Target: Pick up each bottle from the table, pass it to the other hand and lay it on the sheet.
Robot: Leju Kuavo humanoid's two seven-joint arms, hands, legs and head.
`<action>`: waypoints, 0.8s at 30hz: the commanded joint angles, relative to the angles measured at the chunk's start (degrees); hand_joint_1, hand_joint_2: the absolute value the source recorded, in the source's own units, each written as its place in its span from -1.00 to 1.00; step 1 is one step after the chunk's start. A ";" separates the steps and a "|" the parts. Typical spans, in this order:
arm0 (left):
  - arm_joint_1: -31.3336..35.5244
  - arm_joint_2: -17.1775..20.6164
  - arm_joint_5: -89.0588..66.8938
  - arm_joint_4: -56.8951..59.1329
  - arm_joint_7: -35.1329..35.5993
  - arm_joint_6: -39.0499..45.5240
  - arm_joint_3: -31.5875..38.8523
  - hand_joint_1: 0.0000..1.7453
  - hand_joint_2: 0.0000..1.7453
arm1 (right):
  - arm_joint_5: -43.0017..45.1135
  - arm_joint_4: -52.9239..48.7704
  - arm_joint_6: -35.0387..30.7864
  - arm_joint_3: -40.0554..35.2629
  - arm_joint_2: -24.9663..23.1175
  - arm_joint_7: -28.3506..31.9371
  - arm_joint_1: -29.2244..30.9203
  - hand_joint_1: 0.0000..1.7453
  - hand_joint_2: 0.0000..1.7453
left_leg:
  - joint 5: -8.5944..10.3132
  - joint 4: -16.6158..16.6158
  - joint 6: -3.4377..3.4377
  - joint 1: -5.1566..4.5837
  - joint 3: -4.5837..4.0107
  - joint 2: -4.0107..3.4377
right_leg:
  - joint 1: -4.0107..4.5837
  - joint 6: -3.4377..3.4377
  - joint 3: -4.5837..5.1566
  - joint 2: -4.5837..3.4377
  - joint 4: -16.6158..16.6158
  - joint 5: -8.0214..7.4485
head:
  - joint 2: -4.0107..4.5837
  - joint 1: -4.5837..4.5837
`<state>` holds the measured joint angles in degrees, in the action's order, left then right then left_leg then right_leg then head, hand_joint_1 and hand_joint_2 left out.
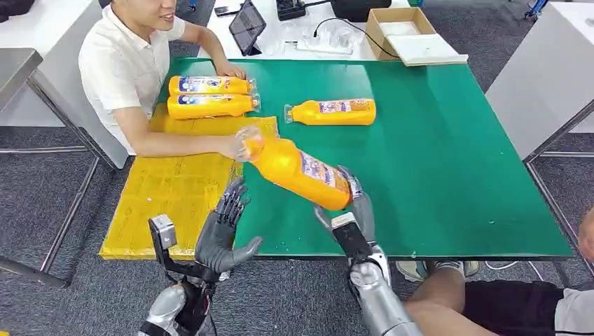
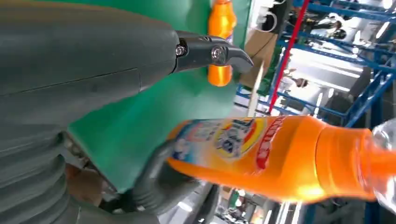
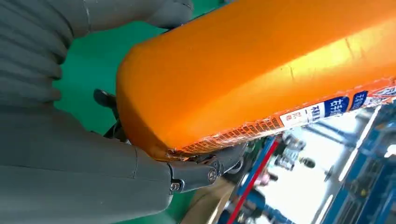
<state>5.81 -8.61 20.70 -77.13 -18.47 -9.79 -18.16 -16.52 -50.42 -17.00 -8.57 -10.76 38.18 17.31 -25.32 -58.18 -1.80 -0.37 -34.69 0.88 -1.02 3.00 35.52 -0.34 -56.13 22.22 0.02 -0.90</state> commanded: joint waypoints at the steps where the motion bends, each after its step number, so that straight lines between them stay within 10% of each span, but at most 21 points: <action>1: 5.28 -0.86 3.04 5.18 0.61 -0.72 -1.21 -1.00 1.00 | 0.11 4.67 -1.46 -8.57 -3.17 1.82 0.65 1.00 1.00 | -0.03 0.04 0.07 0.04 0.11 -0.06 | 0.05 -0.08 -0.11 0.00 0.04 0.01 | 0.00 0.00; 24: 5.57 -0.79 4.77 1.71 -1.19 -0.30 -1.14 -1.00 1.00 | 0.70 8.21 -1.73 -12.53 -3.67 1.82 0.69 1.00 1.00 | -0.06 0.02 0.10 0.06 0.17 -0.03 | 0.07 -0.11 -0.18 0.04 0.03 0.06 | 0.00 0.00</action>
<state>9.30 -10.38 25.46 -76.63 -19.76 -10.29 -18.19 -16.04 -45.97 -18.53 -19.61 -14.97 38.18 16.30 -25.32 -58.18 -1.79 -0.37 -34.71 0.88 -1.02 2.99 35.53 -0.34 -56.13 22.22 0.02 -0.90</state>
